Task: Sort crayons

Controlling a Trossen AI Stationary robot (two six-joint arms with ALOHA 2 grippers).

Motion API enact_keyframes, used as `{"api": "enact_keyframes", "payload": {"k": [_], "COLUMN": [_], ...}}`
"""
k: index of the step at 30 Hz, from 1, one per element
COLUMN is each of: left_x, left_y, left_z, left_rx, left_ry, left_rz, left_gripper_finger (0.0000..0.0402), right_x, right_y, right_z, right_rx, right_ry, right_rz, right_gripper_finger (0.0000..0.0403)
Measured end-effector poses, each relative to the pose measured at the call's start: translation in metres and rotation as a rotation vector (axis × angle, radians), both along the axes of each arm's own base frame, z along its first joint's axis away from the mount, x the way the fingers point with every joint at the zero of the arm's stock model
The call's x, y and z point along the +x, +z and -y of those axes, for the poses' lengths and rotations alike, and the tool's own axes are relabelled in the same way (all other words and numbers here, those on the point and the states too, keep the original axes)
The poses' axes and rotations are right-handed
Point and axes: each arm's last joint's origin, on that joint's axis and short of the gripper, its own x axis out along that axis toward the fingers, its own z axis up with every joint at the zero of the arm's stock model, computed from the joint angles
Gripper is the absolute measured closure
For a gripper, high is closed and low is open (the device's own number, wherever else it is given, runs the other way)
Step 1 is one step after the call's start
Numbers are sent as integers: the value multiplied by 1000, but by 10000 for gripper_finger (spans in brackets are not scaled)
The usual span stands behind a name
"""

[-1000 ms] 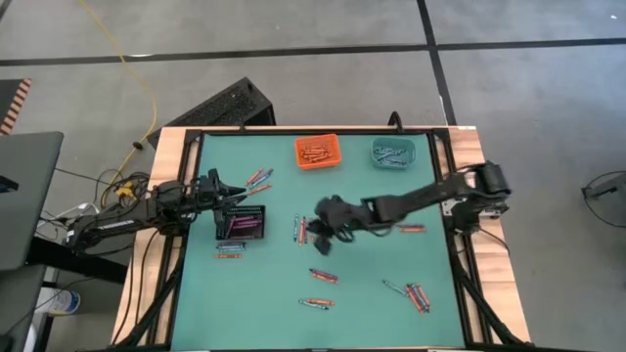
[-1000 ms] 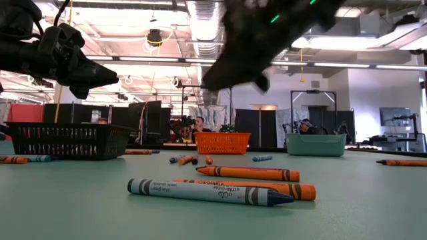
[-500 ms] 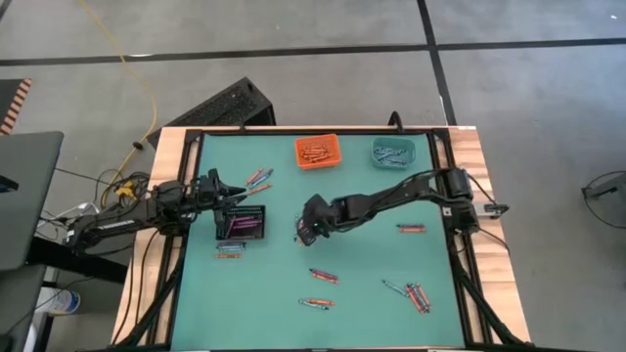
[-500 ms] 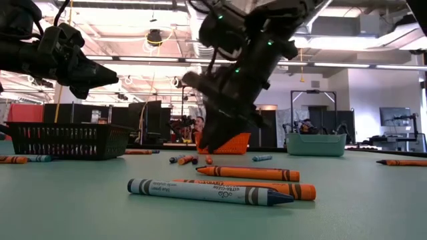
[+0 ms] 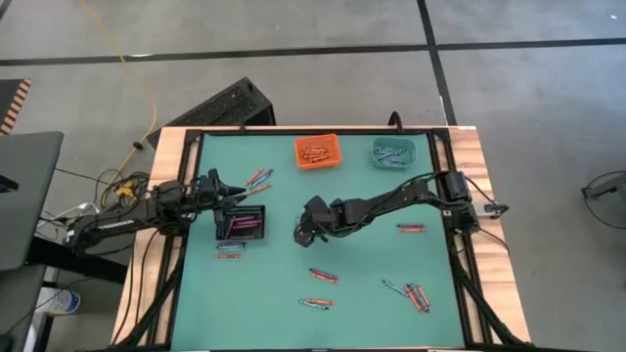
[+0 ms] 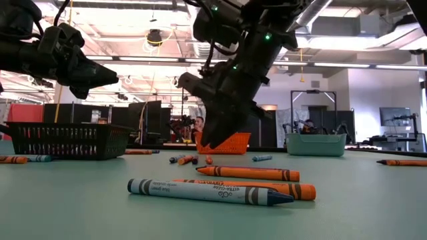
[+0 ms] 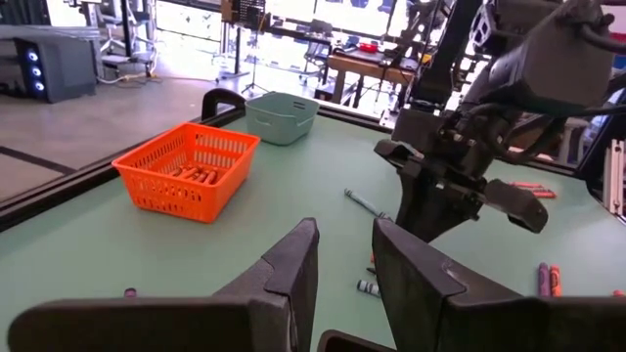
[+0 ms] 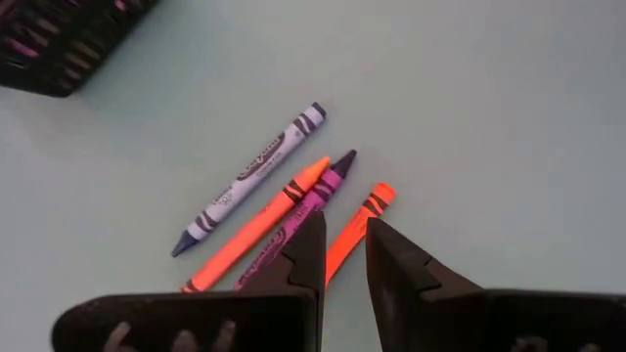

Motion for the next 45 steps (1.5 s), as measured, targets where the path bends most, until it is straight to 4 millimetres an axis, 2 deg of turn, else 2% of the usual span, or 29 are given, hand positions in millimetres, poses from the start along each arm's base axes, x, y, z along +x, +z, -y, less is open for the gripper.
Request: {"api": "enact_keyframes", "payload": {"k": [5,15,20,28,35,40,45], "left_x": [0,0,0,0,0,0,0], "left_y": [0,0,0,0,0,0,0], "left_z": [0,0,0,0,0,0,0], "left_rx": [0,0,0,0,0,0,0], "left_ry": [0,0,0,0,0,0,0], "left_rz": [0,1,1,1,1,1,1], "left_gripper_finger": [313,313,313,313,313,313,313], "right_x": [0,7,3,1,2,2,-4], "right_y": [1,-40,-44,-34,-17,16,57], "right_z": [-6,-16,-22,-23,-11,12,56], "right_rx": [-53,-73,-91,-130,-170,-229,-365], "right_ry": [-16,-54,-64,-41,12,32,113], "right_rz": [13,-26,-56,-53,-30,23,44], "right_gripper_finger": [333,333,336,392,396,398,398]}}
